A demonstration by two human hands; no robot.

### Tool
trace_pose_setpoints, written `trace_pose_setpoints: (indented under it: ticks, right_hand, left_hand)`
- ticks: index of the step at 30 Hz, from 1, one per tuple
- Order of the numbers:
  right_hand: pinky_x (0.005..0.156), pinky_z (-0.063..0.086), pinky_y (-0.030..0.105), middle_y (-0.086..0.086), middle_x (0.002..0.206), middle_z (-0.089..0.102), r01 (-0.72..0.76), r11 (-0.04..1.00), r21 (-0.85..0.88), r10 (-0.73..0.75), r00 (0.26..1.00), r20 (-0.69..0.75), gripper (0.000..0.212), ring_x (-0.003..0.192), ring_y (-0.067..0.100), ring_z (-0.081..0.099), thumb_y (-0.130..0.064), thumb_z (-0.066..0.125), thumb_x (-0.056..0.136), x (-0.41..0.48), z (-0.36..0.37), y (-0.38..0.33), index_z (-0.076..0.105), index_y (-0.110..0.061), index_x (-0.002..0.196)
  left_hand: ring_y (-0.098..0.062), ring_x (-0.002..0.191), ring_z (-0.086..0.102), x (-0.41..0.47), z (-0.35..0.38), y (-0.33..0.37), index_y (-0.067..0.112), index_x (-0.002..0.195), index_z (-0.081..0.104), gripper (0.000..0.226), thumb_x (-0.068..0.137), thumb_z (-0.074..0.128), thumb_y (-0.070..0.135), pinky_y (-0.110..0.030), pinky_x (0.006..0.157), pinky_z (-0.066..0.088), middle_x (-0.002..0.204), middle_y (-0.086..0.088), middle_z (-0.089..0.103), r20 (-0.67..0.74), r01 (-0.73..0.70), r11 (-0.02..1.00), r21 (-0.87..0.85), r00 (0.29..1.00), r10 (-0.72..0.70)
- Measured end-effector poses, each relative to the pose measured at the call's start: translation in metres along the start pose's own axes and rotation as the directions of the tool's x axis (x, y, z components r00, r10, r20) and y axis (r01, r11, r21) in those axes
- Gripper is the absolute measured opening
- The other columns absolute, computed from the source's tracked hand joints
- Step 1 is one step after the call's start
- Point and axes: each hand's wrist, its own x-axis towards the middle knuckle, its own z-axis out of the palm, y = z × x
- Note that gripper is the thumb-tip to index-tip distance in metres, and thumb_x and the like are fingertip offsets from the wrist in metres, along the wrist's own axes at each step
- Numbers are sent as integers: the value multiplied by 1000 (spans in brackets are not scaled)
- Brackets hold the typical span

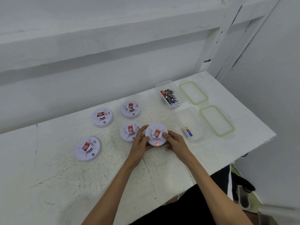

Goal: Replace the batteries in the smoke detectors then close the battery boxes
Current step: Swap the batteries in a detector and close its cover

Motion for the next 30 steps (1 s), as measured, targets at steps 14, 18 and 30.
trace_pose_setpoints:
  ticks: [14,18,30]
  right_hand:
    - [64,54,33,11,103,75,-3,1000,7,3,1000,8,30,84,25,66,-39,61,96,0,0,0,72,-19,115]
    - [63,53,31,12,105,74,-8,1000,17,8,1000,17,30,85,25,66,-39,61,96,0,-1,0,72,-19,115]
    - [65,54,32,11,105,75,-18,1000,25,18,1000,21,30,83,23,66,-38,61,96,0,-1,-1,71,-18,116]
  left_hand:
    - [-23,122,65,-1,0,2,27,146,47,43,106,47,12,-49,97,57,142,-4,59,6,-6,1000,-8,1000,6]
    - [-23,122,65,-1,0,1,26,147,46,43,106,46,11,-50,97,57,142,-5,59,6,-1,1000,-4,1000,1]
    - [-22,121,66,-1,1,4,29,144,49,42,106,46,10,-49,98,57,139,-1,61,5,7,1000,-16,1000,-7]
